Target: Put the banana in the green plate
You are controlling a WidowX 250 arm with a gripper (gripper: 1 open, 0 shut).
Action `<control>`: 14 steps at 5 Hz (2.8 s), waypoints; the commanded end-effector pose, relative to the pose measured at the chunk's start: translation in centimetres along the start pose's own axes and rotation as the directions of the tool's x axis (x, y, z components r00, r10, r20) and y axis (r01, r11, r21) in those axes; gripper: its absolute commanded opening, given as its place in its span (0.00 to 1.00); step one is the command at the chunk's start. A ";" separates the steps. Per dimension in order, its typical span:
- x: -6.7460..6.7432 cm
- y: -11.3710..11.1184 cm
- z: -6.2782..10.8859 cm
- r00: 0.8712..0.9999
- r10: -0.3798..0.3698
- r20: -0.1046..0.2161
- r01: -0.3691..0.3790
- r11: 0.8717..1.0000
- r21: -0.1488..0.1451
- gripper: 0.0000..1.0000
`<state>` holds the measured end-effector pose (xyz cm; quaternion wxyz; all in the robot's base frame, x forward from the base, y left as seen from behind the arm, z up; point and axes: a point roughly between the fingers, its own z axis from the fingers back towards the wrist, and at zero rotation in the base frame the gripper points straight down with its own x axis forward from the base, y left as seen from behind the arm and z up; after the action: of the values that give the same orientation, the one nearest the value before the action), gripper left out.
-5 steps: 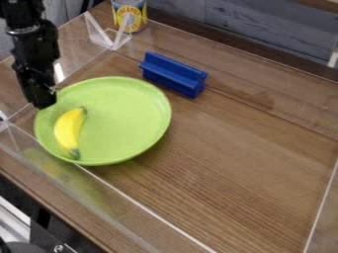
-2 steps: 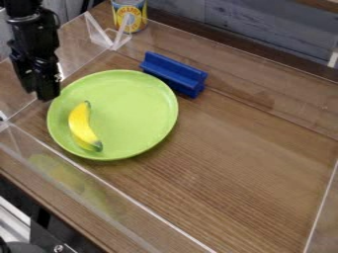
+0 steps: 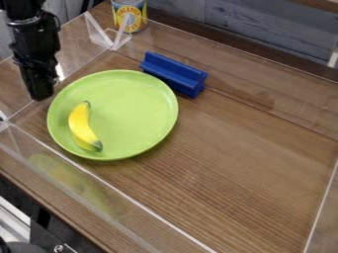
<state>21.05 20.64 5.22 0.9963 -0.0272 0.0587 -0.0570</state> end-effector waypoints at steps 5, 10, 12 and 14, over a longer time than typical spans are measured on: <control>-1.3 0.0 3.1 0.994 -0.111 0.027 0.109 0.993 0.038 0.00; -1.8 0.7 3.8 0.987 -0.162 0.004 0.162 0.986 0.032 1.00; -2.0 0.4 3.1 0.989 -0.150 0.010 0.150 0.988 0.028 1.00; -2.6 0.4 2.0 0.992 -0.120 0.023 0.120 0.992 0.025 1.00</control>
<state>18.60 20.94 6.17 0.9902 -0.0394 0.0585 -0.1205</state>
